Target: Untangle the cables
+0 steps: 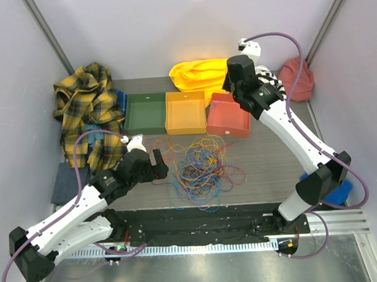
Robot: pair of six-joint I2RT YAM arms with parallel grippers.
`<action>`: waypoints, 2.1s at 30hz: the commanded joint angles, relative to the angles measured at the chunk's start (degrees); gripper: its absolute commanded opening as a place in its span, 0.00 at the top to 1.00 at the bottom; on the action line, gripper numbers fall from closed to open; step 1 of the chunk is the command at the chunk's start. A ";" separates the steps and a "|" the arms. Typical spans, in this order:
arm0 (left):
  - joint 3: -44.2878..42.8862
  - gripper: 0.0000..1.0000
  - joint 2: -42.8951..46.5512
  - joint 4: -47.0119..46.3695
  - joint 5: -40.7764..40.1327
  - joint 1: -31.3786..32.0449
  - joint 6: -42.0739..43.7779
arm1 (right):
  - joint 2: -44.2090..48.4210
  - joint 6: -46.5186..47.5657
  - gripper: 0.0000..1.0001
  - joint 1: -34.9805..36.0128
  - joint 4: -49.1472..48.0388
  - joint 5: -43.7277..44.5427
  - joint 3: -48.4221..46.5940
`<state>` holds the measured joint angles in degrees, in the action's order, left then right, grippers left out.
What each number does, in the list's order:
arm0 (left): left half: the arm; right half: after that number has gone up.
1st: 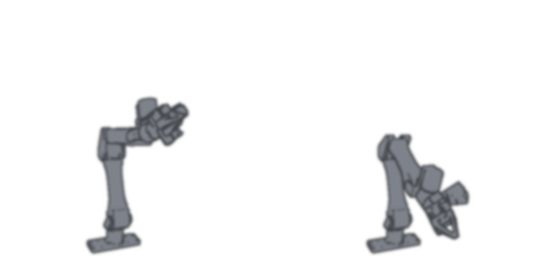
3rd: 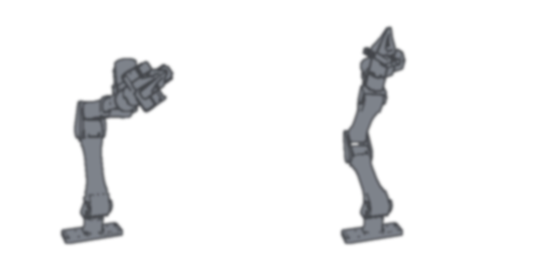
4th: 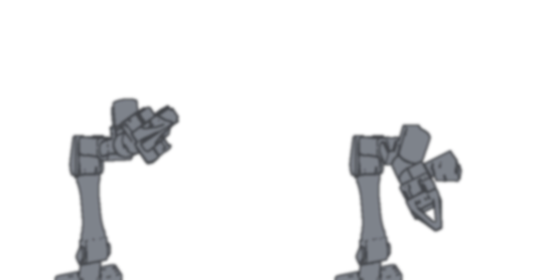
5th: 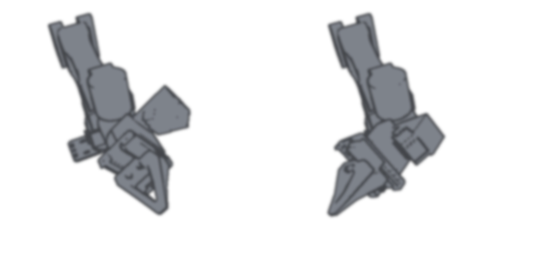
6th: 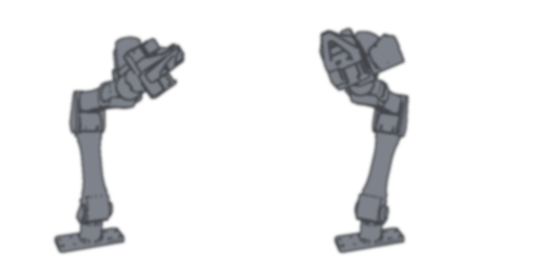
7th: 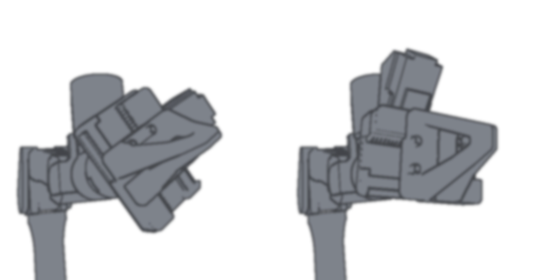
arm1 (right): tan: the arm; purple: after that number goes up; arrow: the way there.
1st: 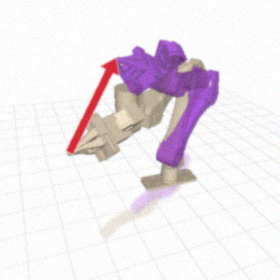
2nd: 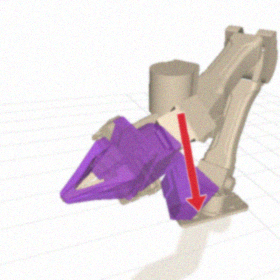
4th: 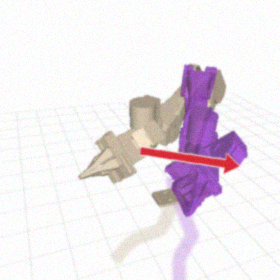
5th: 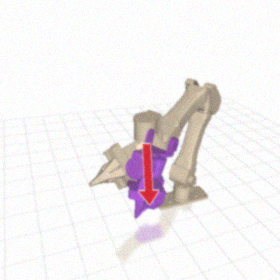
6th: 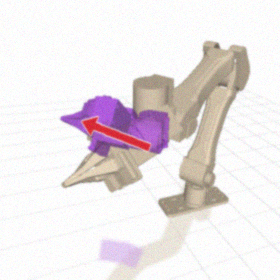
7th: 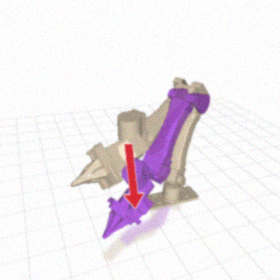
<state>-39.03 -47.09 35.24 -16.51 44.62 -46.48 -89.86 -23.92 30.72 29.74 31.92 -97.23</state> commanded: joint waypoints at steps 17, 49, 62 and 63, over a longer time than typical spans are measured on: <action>-0.26 0.06 -0.54 0.18 -1.24 0.12 -0.89 | 1.18 -1.13 0.99 -3.39 -8.64 -3.01 -0.94; -1.40 0.06 -2.04 2.02 -1.94 0.12 -1.60 | -10.87 -1.48 0.09 -8.31 -11.27 -13.38 8.36; -1.84 0.06 -7.31 -1.76 0.25 0.12 -1.68 | 17.17 -0.68 0.24 12.77 -13.56 -11.62 33.31; -1.76 0.06 -8.10 -2.37 0.51 0.12 -2.03 | 18.22 -1.64 0.25 16.79 -13.39 -11.18 35.25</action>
<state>-39.09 -53.23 36.16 -16.91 44.62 -47.66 -74.85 -24.18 39.42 16.56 19.77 -69.36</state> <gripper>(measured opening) 0.938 0.764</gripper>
